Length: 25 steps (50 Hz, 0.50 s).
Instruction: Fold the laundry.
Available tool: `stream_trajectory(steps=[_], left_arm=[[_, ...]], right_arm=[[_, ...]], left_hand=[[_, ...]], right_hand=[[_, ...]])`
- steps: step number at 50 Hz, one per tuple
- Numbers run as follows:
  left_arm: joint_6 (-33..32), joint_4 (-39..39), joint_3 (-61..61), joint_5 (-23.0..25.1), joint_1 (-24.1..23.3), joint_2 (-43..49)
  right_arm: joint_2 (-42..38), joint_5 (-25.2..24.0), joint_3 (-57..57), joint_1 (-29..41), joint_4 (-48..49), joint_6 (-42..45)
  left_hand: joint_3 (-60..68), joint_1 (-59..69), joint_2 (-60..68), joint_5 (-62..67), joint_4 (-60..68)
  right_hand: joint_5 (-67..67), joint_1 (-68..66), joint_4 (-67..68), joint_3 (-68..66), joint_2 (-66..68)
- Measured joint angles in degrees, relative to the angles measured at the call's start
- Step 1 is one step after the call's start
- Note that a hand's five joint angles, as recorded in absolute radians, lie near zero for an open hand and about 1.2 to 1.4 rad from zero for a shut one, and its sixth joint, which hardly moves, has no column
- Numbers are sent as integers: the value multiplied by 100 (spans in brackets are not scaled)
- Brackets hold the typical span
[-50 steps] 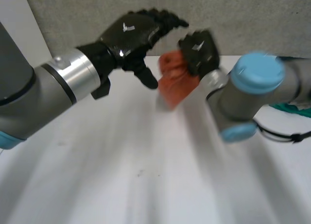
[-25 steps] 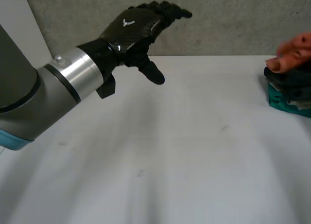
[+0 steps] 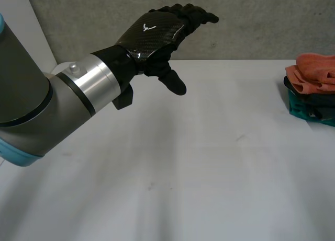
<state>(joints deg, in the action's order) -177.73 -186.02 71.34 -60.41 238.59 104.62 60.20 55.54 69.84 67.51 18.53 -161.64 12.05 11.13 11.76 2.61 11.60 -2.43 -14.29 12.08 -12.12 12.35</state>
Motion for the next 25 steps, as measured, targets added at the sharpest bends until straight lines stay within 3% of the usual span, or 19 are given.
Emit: stream_trajectory(steps=[1,3,4,6,9,13,19,25], left_arm=[[3,4,27,-9,-42,-41],[5,8,50,-15,-71,-66],[10,14,87,-20,-114,-92],[14,20,122,-24,-149,-107],[37,22,162,-45,-248,-183],[84,-13,-34,-221,-319,-405],[188,-10,-791,-876,-213,-670],[98,611,-1547,-1614,725,-695]], right_arm=[[546,263,308,-182,-296,-93],[662,345,357,-252,-394,-104],[942,629,418,-520,-752,-99],[1049,784,407,-677,-955,-69],[1257,1401,61,-1223,-1604,282],[1273,1969,-621,-1382,-1770,752],[1281,2385,-1288,-486,-1116,580],[1636,2216,-1004,1035,30,-5]], left_hand=[[0,0,0,0,0],[0,0,0,0,0],[0,0,0,0,0],[0,0,0,0,0],[0,0,0,0,0],[0,1,0,0,0],[1,21,6,1,10],[12,21,12,12,12]], right_hand=[[0,0,0,0,0],[0,0,0,0,0],[0,0,0,0,0],[0,0,0,0,0],[0,0,0,0,0],[1,0,0,0,0],[0,0,0,0,0],[0,0,0,0,0]])
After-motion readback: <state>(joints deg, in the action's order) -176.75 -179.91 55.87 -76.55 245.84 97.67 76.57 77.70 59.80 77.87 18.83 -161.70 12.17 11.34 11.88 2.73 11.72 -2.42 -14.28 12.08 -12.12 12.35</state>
